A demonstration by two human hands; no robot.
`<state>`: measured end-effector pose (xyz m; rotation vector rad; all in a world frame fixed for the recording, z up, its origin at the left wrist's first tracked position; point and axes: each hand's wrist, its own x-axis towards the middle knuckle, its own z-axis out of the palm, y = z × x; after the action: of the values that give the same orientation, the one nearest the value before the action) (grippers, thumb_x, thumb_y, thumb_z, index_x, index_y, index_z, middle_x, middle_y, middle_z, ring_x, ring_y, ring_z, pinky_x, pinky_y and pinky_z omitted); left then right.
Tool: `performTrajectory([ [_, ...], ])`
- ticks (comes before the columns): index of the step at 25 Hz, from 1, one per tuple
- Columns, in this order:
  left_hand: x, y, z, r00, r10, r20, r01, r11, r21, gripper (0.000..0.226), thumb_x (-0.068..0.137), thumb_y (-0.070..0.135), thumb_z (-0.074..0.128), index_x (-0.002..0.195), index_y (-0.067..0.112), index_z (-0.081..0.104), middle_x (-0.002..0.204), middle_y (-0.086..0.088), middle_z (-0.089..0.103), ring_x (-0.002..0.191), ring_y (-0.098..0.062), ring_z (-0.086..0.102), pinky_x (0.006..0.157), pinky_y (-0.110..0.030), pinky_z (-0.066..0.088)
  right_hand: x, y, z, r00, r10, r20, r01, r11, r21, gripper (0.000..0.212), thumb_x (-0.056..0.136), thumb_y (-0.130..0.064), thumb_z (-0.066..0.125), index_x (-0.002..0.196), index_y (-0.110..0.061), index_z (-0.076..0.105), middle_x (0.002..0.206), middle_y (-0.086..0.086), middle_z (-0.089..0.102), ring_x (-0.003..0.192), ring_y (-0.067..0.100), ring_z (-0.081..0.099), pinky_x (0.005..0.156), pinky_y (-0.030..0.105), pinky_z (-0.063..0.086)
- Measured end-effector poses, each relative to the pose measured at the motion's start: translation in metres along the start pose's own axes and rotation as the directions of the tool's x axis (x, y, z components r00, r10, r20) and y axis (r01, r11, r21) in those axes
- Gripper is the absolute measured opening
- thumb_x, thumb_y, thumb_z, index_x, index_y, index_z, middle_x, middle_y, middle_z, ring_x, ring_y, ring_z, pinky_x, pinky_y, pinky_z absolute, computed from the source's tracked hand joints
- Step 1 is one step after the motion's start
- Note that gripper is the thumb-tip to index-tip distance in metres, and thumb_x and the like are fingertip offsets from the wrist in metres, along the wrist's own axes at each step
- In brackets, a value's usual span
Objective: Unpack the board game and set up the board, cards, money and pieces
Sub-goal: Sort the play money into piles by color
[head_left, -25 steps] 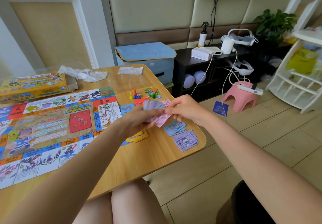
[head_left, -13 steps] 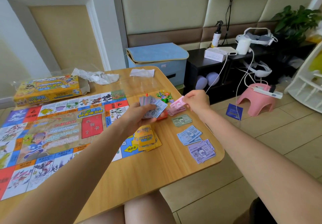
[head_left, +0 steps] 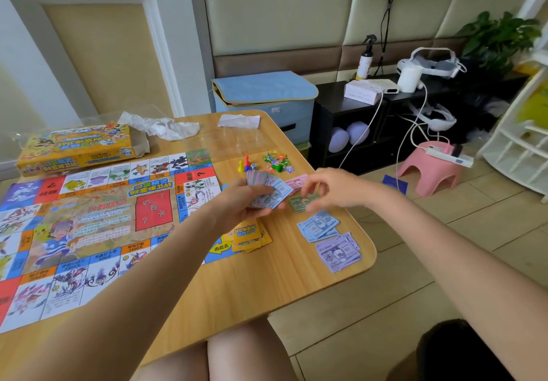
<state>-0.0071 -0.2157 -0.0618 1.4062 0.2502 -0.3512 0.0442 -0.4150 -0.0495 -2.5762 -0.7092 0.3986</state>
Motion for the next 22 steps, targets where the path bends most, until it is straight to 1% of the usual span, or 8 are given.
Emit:
performTrajectory([
  [1, -0.001, -0.001, 0.001, 1.000, -0.008, -0.019, 0.008, 1.000, -0.008, 0.012, 0.091, 0.007, 0.056, 0.100, 0.013, 0.051, 0.086, -0.009, 0.069, 0.061, -0.012, 0.070, 0.045, -0.016, 0.051, -0.008, 0.001, 0.001, 0.997, 0.007, 0.080, -0.005, 0.999, -0.032, 0.024, 0.076, -0.025, 0.076, 0.096, -0.022, 0.063, 0.091, -0.012, 0.046, 0.078, 0.005, 0.046, 0.073, 0.019, 0.041],
  [3, -0.002, -0.004, 0.002, 0.999, -0.013, -0.043, 0.013, 1.000, -0.009, 0.019, 0.091, 0.008, 0.057, 0.108, 0.010, 0.049, 0.089, -0.010, 0.069, 0.061, -0.013, 0.070, 0.045, -0.017, 0.051, -0.019, 0.006, 0.006, 0.990, 0.027, 0.138, -0.022, 0.999, -0.041, 0.026, 0.076, -0.021, 0.075, 0.099, -0.022, 0.063, 0.093, -0.010, 0.046, 0.079, 0.009, 0.046, 0.078, 0.027, 0.043],
  [7, -0.006, -0.007, 0.004, 0.999, -0.006, -0.037, 0.006, 1.000, 0.012, 0.026, 0.091, 0.008, 0.056, 0.116, 0.008, 0.048, 0.092, -0.011, 0.070, 0.066, -0.015, 0.071, 0.047, -0.017, 0.051, -0.023, 0.016, 0.015, 0.997, 0.012, 0.074, -0.010, 0.999, -0.037, 0.026, 0.078, -0.016, 0.074, 0.101, -0.021, 0.063, 0.089, -0.013, 0.042, 0.072, 0.005, 0.043, 0.065, 0.015, 0.037],
  [9, -0.007, -0.006, 0.003, 0.999, -0.001, -0.047, 0.001, 1.000, 0.005, 0.024, 0.091, 0.008, 0.056, 0.115, 0.008, 0.049, 0.092, -0.011, 0.069, 0.066, -0.015, 0.071, 0.047, -0.018, 0.052, -0.022, 0.017, 0.015, 1.000, 0.015, 0.005, -0.014, 0.999, -0.041, 0.024, 0.079, -0.016, 0.073, 0.100, -0.021, 0.062, 0.090, -0.012, 0.040, 0.069, 0.001, 0.042, 0.061, 0.009, 0.034],
  [12, -0.008, -0.005, 0.006, 0.998, -0.022, -0.054, 0.021, 1.000, -0.020, 0.018, 0.090, 0.005, 0.057, 0.107, 0.008, 0.051, 0.094, -0.014, 0.067, 0.067, -0.018, 0.071, 0.047, -0.021, 0.054, -0.020, 0.015, 0.015, 1.000, 0.008, -0.008, -0.009, 0.996, -0.093, 0.028, 0.082, -0.017, 0.070, 0.109, -0.017, 0.062, 0.096, -0.008, 0.041, 0.069, -0.004, 0.041, 0.061, 0.005, 0.034],
  [15, -0.010, -0.010, 0.016, 0.990, -0.114, -0.088, 0.112, 0.993, -0.026, 0.016, 0.087, 0.002, 0.060, 0.097, 0.008, 0.050, 0.099, -0.016, 0.061, 0.075, -0.025, 0.065, 0.047, -0.026, 0.056, -0.024, 0.013, 0.013, 1.000, -0.003, 0.011, 0.004, 0.997, -0.077, 0.033, 0.083, -0.023, 0.069, 0.115, -0.020, 0.061, 0.101, -0.005, 0.040, 0.070, -0.005, 0.040, 0.061, 0.005, 0.032],
  [19, -0.006, -0.015, 0.032, 0.981, -0.139, -0.139, 0.123, 0.985, -0.117, 0.023, 0.088, 0.000, 0.058, 0.106, 0.007, 0.046, 0.095, -0.014, 0.057, 0.075, -0.024, 0.061, 0.047, -0.027, 0.056, -0.029, 0.016, 0.016, 0.999, 0.008, 0.042, -0.004, 0.994, -0.109, 0.040, 0.081, -0.025, 0.072, 0.118, -0.021, 0.058, 0.092, -0.014, 0.034, 0.071, -0.007, 0.036, 0.063, 0.005, 0.030],
  [22, -0.005, -0.017, 0.041, 0.980, -0.156, -0.121, 0.142, 0.983, -0.116, 0.019, 0.088, 0.000, 0.058, 0.101, 0.006, 0.046, 0.094, -0.016, 0.057, 0.075, -0.026, 0.062, 0.047, -0.028, 0.056, -0.029, 0.017, 0.018, 0.999, -0.002, 0.036, 0.006, 0.995, -0.104, 0.040, 0.080, -0.022, 0.072, 0.118, -0.021, 0.058, 0.103, -0.006, 0.036, 0.072, -0.005, 0.036, 0.065, 0.007, 0.029],
])
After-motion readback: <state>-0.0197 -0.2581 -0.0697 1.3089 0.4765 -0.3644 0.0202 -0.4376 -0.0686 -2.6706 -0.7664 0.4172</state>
